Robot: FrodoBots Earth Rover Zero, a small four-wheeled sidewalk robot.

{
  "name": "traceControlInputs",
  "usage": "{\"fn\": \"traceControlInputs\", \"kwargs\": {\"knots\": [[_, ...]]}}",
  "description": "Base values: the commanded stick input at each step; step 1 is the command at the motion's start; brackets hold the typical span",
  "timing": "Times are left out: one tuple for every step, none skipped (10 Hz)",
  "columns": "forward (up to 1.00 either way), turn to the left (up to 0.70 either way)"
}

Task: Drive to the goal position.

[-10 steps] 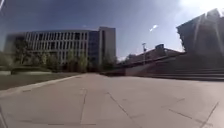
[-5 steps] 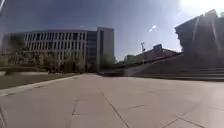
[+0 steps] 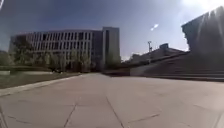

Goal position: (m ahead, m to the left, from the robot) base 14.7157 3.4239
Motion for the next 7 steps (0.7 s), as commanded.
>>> {"fn": "traceControlInputs", "kwargs": {"knots": [[1.00,-0.09],[1.00,-0.09],[1.00,-0.09],[1.00,-0.09],[1.00,-0.09],[1.00,-0.09],[1.00,-0.09]]}}
